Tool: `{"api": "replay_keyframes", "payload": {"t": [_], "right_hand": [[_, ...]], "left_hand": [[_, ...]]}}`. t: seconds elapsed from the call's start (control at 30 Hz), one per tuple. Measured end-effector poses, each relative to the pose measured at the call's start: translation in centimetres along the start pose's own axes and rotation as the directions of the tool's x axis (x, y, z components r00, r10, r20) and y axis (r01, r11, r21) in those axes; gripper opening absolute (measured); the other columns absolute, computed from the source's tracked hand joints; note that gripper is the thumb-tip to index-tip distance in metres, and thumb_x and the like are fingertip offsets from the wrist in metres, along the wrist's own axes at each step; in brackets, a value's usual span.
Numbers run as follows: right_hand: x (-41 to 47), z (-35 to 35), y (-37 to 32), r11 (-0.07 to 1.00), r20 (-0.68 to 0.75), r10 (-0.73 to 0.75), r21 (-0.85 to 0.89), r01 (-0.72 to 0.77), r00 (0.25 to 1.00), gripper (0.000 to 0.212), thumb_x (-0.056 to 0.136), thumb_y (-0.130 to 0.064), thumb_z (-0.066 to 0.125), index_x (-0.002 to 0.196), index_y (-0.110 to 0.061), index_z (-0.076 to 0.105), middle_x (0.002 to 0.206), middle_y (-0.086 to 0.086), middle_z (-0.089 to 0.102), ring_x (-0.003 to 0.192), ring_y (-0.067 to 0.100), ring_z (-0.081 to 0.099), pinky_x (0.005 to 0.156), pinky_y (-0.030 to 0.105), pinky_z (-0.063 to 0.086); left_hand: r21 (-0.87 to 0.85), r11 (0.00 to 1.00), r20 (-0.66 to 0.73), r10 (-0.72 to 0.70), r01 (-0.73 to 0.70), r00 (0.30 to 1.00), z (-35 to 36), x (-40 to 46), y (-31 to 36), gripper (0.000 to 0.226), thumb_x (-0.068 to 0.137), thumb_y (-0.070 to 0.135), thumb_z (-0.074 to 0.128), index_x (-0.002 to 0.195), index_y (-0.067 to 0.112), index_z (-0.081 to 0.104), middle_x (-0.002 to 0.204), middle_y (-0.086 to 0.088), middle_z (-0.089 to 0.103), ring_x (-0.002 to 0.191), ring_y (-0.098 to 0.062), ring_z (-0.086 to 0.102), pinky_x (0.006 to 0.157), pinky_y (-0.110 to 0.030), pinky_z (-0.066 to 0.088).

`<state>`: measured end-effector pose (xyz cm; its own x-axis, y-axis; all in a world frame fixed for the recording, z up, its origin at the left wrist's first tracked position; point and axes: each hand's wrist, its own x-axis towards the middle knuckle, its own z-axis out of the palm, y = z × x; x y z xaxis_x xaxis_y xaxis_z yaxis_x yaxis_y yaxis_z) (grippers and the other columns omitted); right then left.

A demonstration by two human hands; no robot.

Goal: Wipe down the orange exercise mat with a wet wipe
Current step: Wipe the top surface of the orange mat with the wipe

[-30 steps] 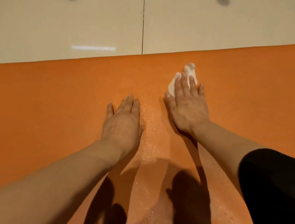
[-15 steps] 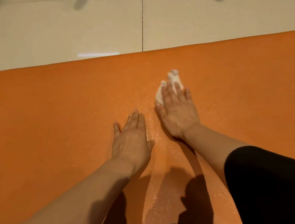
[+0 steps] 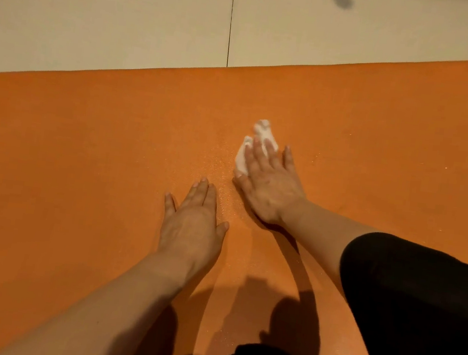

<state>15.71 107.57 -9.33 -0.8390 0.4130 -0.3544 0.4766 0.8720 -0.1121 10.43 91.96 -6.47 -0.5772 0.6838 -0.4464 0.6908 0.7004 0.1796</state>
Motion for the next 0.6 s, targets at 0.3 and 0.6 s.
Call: {"api": "replay_keyframes", "payload": {"t": [0.3,0.6], "right_hand": [[-2.4,0.8,2.7,0.999,0.004,-0.010,-0.033,0.010,1.000,0.064,0.099,-0.052,0.000,0.153,-0.021,-0.014,0.160,-0.001,-0.020,0.147,0.015,-0.020,0.116,0.051,-0.017],[-5.9,1.8,-2.3,0.968,0.107,-0.250,0.046,0.246,0.962,0.063,0.101,-0.051,0.004,0.154,-0.021,-0.010,0.160,-0.003,-0.021,0.146,0.013,-0.023,0.116,0.048,-0.019]], "left_hand": [[0.004,1.000,0.016,-0.014,0.014,1.000,0.6,-2.1,-0.1,0.070,0.101,0.042,0.037,0.154,0.014,0.002,0.162,-0.003,-0.007,0.149,-0.014,-0.004,0.118,-0.050,-0.006],[-0.006,1.000,0.001,-0.024,0.024,1.000,1.6,-3.7,-0.2,0.067,0.101,0.042,0.035,0.154,0.015,0.006,0.162,-0.002,-0.002,0.149,-0.013,0.000,0.117,-0.051,-0.002]]}}
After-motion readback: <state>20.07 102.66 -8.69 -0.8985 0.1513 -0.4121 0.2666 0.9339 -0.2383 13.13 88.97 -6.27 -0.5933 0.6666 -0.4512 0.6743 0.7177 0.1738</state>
